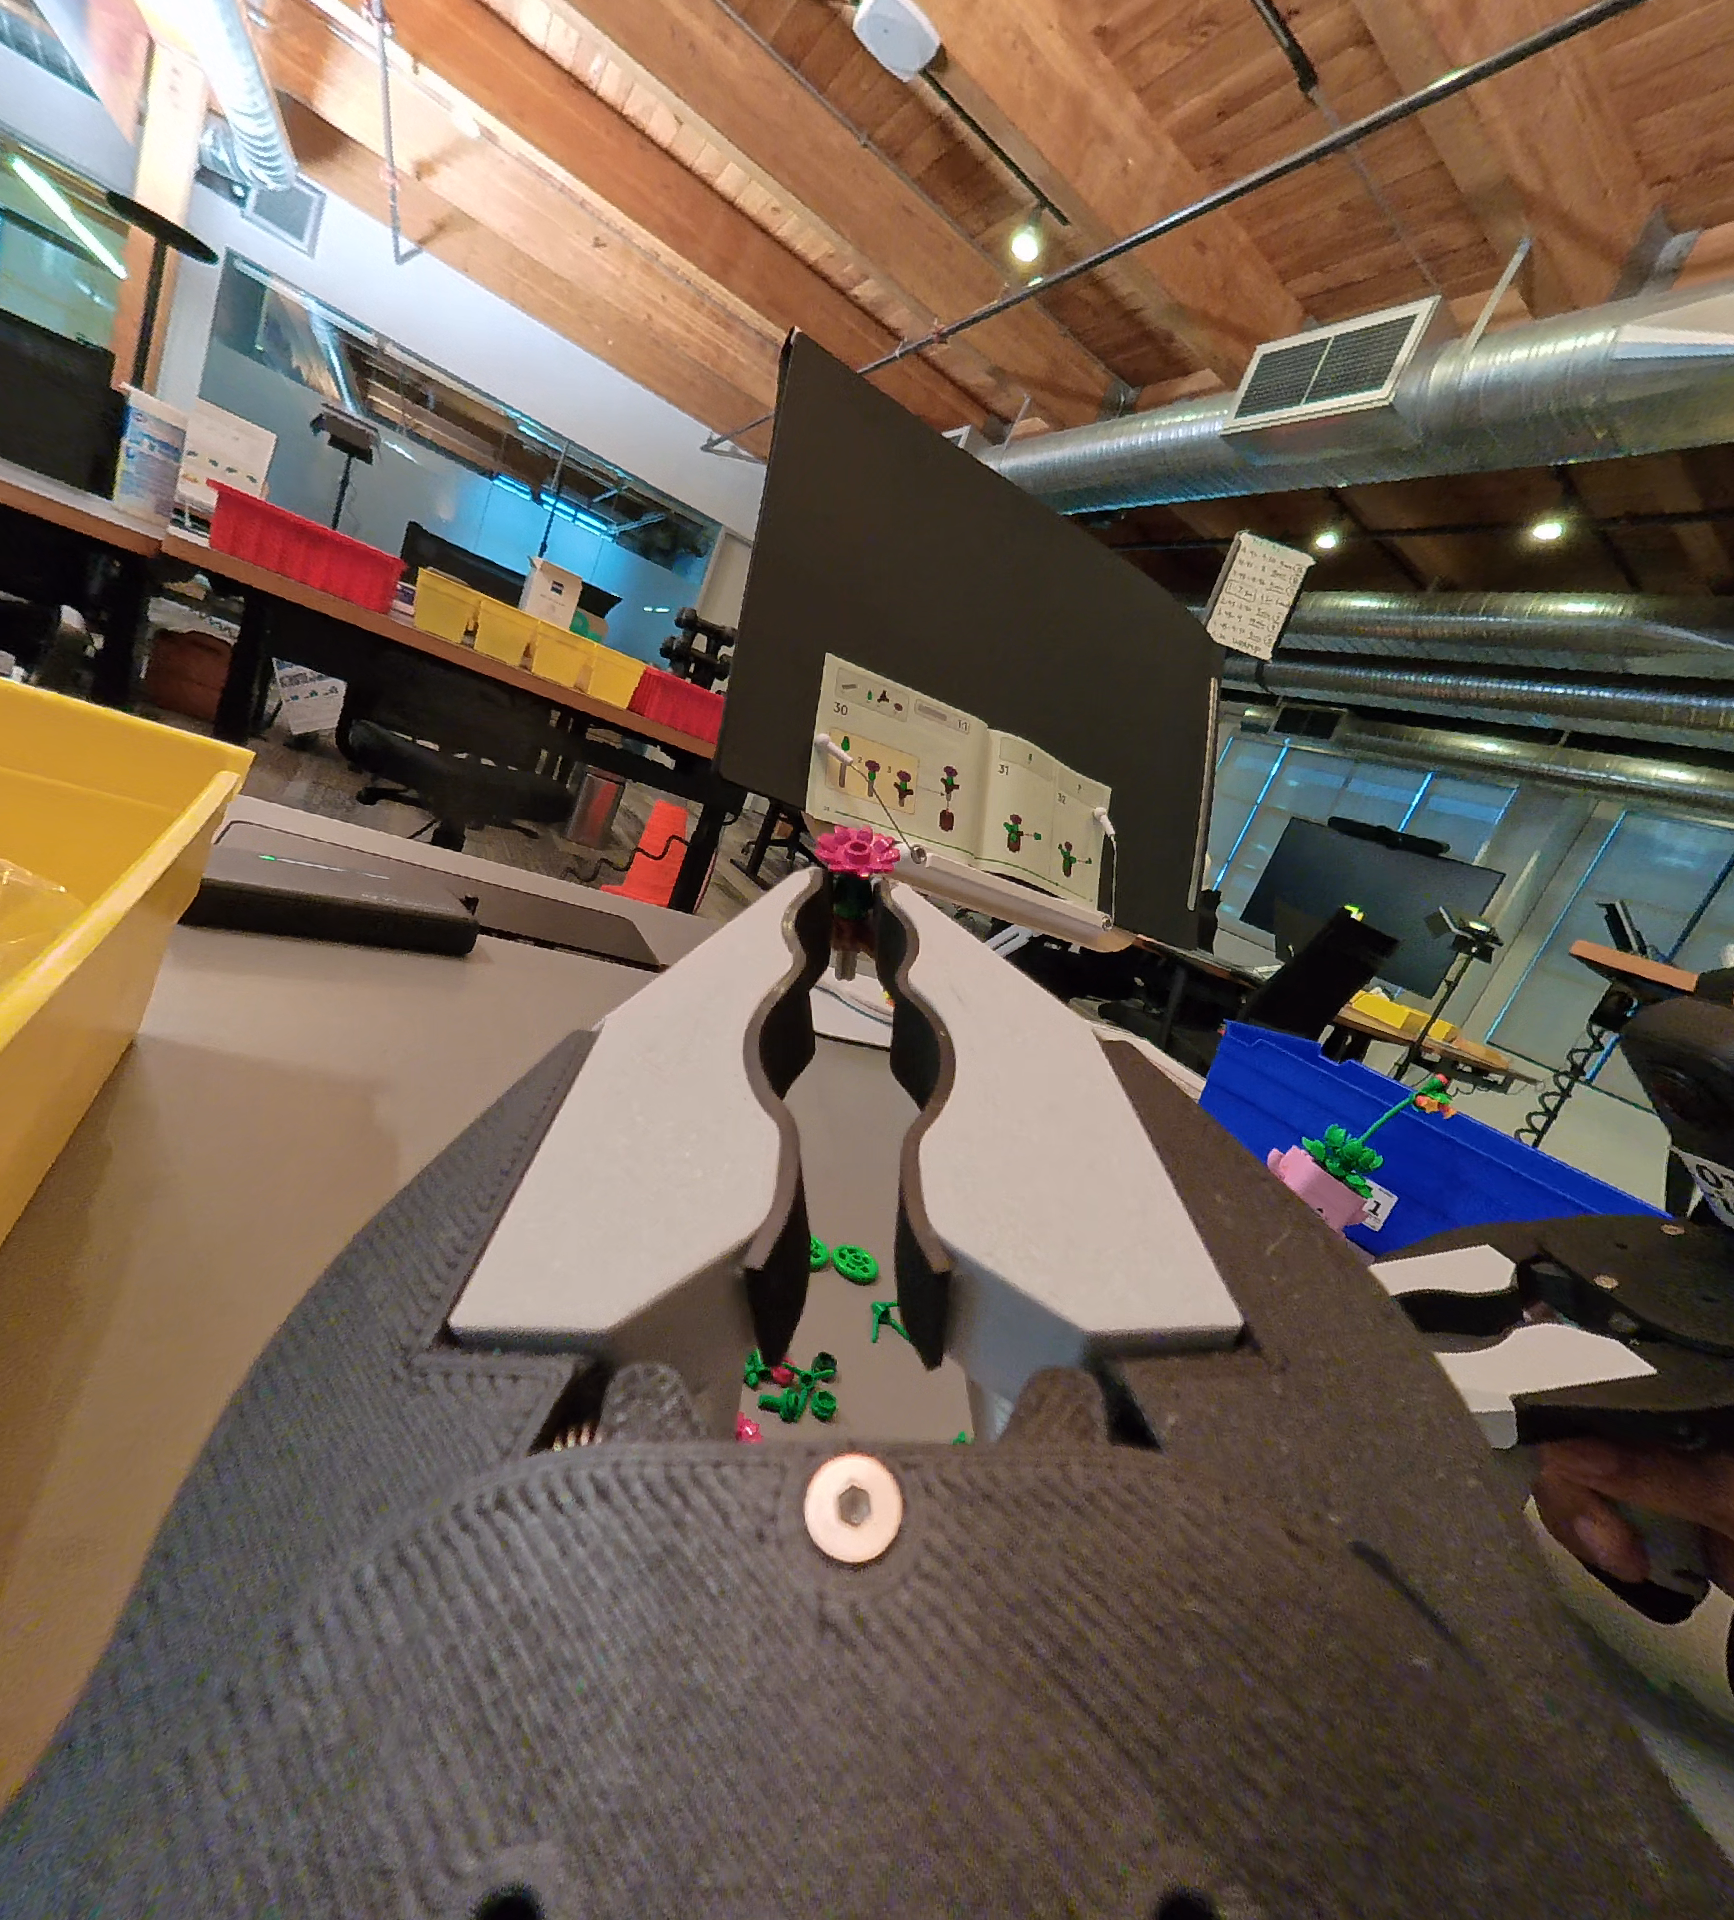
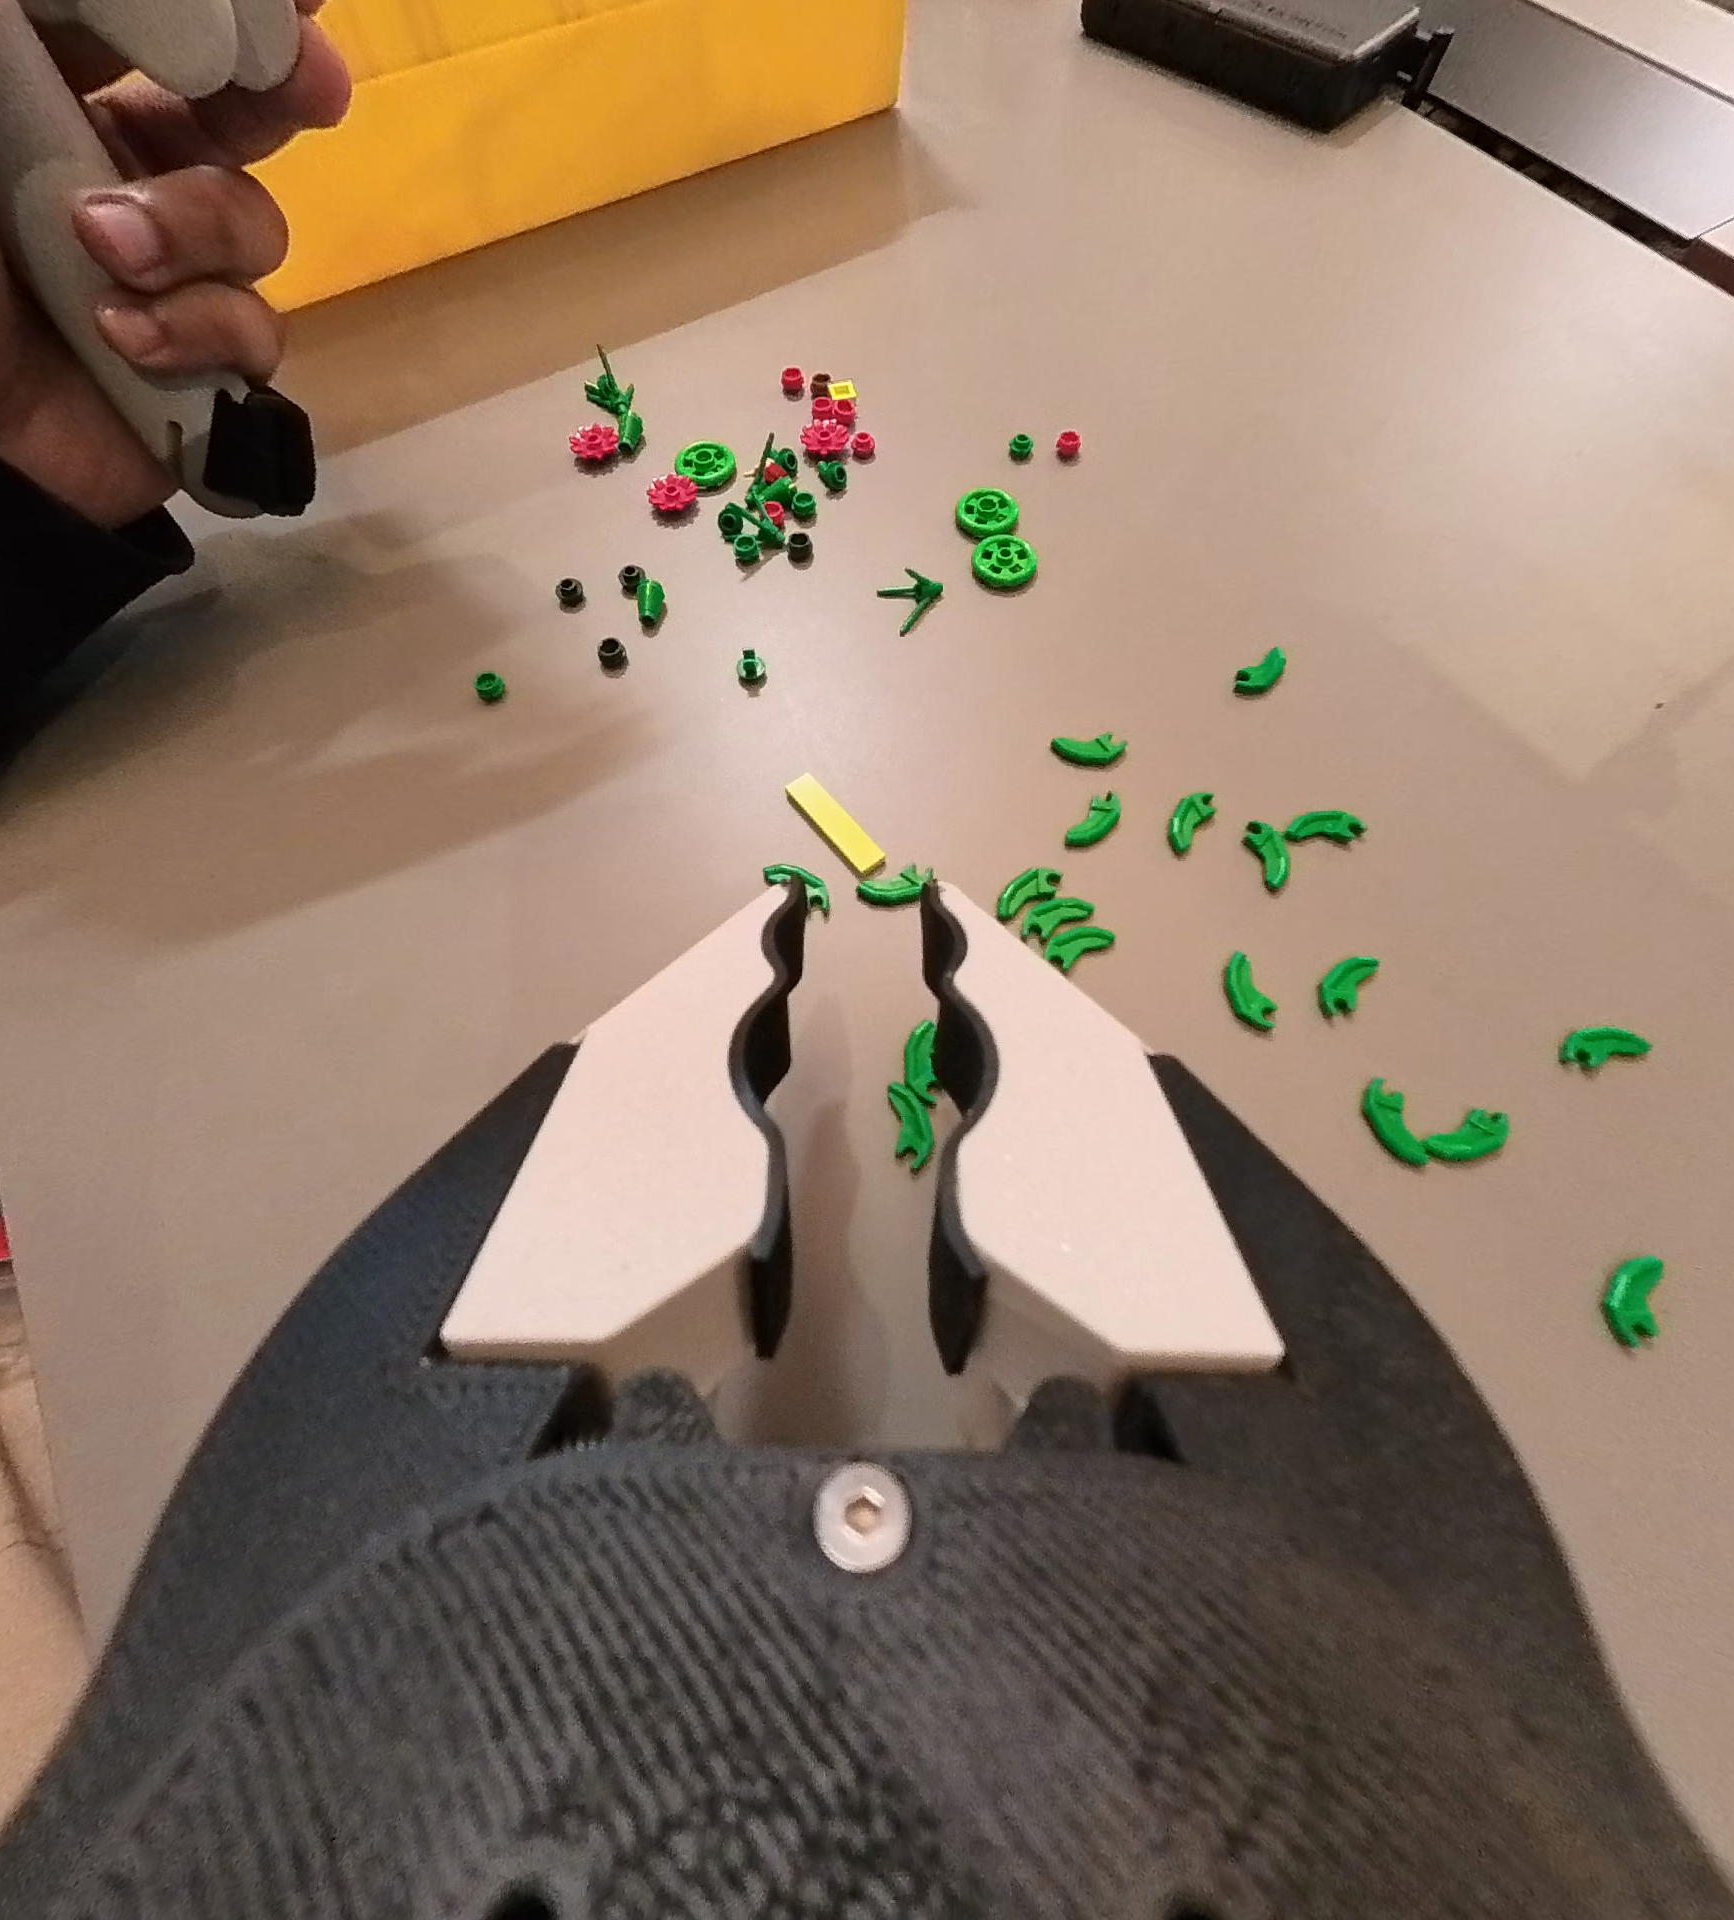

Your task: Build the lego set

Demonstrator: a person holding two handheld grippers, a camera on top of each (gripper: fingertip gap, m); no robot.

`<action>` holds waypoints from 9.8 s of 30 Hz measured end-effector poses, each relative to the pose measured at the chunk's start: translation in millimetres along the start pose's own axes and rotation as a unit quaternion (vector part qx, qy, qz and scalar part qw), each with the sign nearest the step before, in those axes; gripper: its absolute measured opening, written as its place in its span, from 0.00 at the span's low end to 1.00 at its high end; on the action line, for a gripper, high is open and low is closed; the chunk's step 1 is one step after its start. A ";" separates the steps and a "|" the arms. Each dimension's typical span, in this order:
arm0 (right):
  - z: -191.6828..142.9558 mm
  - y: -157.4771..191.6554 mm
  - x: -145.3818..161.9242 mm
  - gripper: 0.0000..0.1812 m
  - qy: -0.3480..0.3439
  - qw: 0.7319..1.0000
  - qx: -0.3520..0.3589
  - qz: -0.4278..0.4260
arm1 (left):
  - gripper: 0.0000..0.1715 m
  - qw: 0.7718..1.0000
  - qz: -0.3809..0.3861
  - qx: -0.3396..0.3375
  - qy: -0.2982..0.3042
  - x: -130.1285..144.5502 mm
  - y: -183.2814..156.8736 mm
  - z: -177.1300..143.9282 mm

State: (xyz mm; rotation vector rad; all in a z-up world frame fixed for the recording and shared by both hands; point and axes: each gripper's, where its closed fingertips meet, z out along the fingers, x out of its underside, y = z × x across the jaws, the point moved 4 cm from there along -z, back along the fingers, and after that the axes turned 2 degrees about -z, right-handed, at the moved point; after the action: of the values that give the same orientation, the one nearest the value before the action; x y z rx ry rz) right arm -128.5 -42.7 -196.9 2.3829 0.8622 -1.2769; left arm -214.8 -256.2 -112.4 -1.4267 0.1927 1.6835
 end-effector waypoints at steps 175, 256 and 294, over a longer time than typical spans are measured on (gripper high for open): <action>-138.7 80.9 -40.0 0.03 -0.271 0.952 -0.028 -0.141 | 0.02 0.787 -0.259 0.523 0.199 62.8 -174.1 -15.4; -130.8 66.2 -25.5 0.03 -0.231 0.963 -0.070 -0.124 | 0.02 0.790 -0.166 0.529 0.262 89.8 -191.9 -23.0; -94.9 56.9 7.4 0.03 -0.029 0.962 0.080 -0.261 | 0.02 0.822 -0.068 0.436 0.359 135.5 -186.9 -10.6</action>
State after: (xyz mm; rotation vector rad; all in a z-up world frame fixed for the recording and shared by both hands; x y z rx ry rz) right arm -27.8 -34.9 -150.9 2.2997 1.4902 -1.6481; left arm -68.4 -82.6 -155.0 -1.2064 1.1013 0.6579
